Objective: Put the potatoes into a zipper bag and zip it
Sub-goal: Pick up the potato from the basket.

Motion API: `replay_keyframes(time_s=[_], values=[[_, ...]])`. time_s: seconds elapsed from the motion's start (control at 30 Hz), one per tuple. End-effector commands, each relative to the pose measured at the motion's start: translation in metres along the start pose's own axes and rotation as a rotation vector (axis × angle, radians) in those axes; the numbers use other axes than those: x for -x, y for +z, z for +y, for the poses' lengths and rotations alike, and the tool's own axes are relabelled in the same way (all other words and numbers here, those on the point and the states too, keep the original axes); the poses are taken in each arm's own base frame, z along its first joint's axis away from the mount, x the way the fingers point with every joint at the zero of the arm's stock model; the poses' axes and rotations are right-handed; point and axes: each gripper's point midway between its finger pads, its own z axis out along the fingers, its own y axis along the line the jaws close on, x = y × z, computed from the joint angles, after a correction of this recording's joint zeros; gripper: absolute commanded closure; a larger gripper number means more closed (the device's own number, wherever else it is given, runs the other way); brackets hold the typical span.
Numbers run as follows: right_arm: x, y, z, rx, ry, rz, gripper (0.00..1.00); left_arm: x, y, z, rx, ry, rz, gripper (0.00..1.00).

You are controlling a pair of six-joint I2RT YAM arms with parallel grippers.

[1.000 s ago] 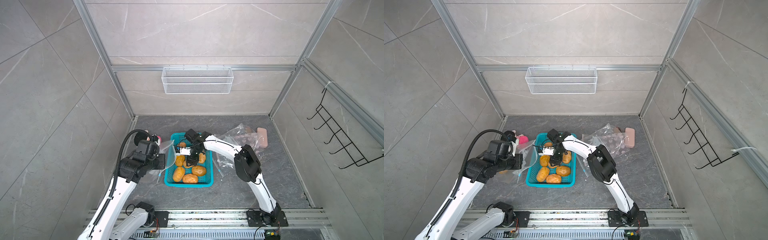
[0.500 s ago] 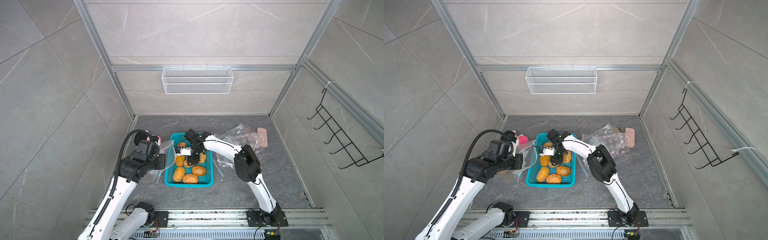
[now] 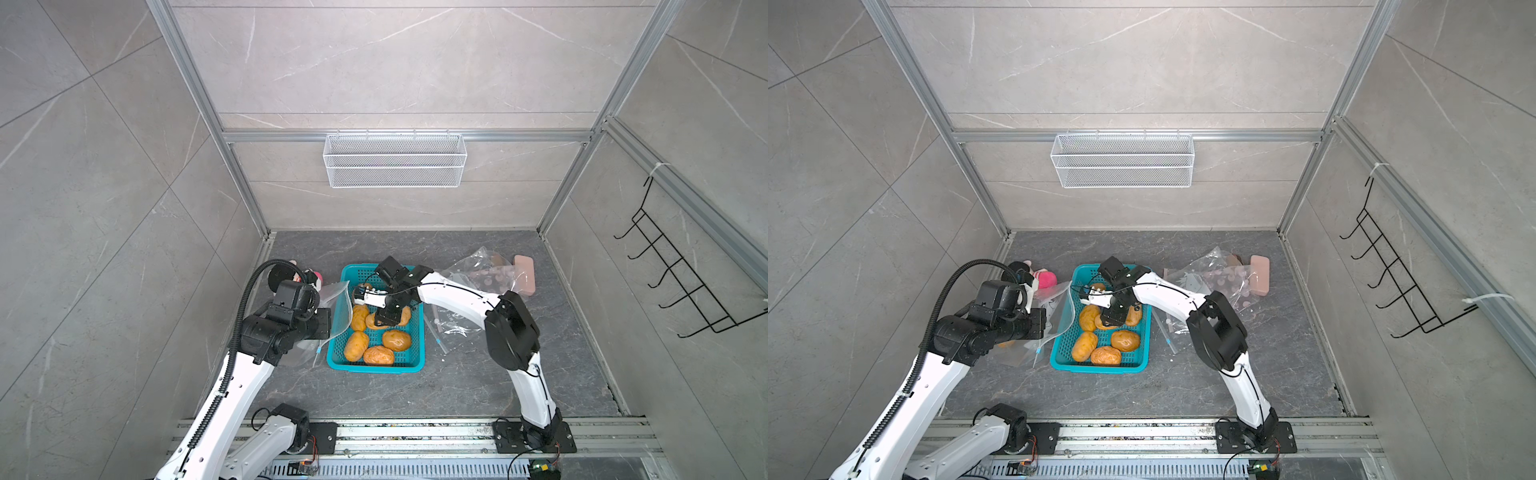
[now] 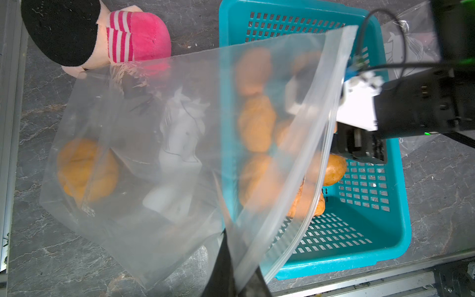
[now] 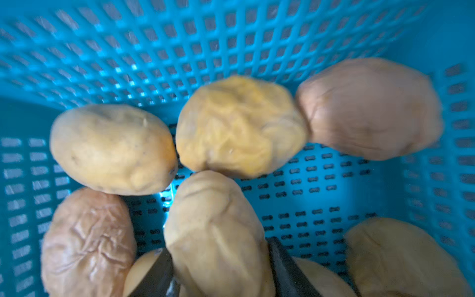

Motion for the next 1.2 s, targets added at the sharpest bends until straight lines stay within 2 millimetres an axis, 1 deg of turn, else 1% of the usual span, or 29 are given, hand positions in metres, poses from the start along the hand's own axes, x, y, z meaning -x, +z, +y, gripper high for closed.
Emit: replay_keyframes(time_s=[0.0,0.2,0.3,0.37,0.43,0.53,0.63,0.7,0.73,0.87,1.0,1.1,1.17], values=[[0.05,-0.055,-0.008,-0.1,0.081,-0.268,0.63,0.005,-0.004,0.001,0.006,0.005,-0.027,1.0],[0.063,-0.103,0.016,-0.057,0.228,-0.506,0.65,0.006,-0.004,0.001,0.006,0.006,-0.027,1.0],[0.082,-0.129,0.042,0.098,0.326,-0.661,0.66,0.007,-0.004,0.0,0.006,0.008,-0.03,1.0],[0.094,-0.141,0.065,0.188,0.342,-0.716,0.66,0.008,-0.004,0.0,0.005,0.008,-0.03,1.0],[0.102,-0.149,0.085,0.209,0.339,-0.741,0.66,0.009,-0.005,-0.001,0.003,0.009,-0.032,1.0],[0.116,-0.155,0.098,0.248,0.386,-0.778,0.66,0.01,-0.005,-0.001,0.001,0.009,-0.034,1.0],[0.128,-0.158,0.101,0.326,0.493,-0.768,0.68,0.011,-0.006,-0.004,-0.013,0.009,-0.033,1.0],[0.135,-0.161,0.106,0.371,0.53,-0.758,0.68,0.013,-0.007,-0.006,-0.023,0.009,-0.036,1.0],[0.136,-0.157,0.105,0.361,0.551,-0.747,0.68,0.014,-0.007,-0.007,-0.025,0.007,-0.039,1.0],[0.127,-0.131,0.095,0.281,0.617,-0.657,0.66,0.017,-0.01,-0.006,-0.02,0.005,-0.046,1.0],[0.13,-0.116,0.102,0.323,0.641,-0.643,0.65,0.019,-0.013,-0.008,-0.03,0.005,-0.055,1.0],[0.126,-0.102,0.098,0.284,0.667,-0.589,0.65,0.02,-0.015,-0.01,-0.038,0.005,-0.056,1.0],[0.125,-0.098,0.095,0.268,0.678,-0.574,0.65,0.02,-0.015,-0.01,-0.039,0.005,-0.055,1.0]])
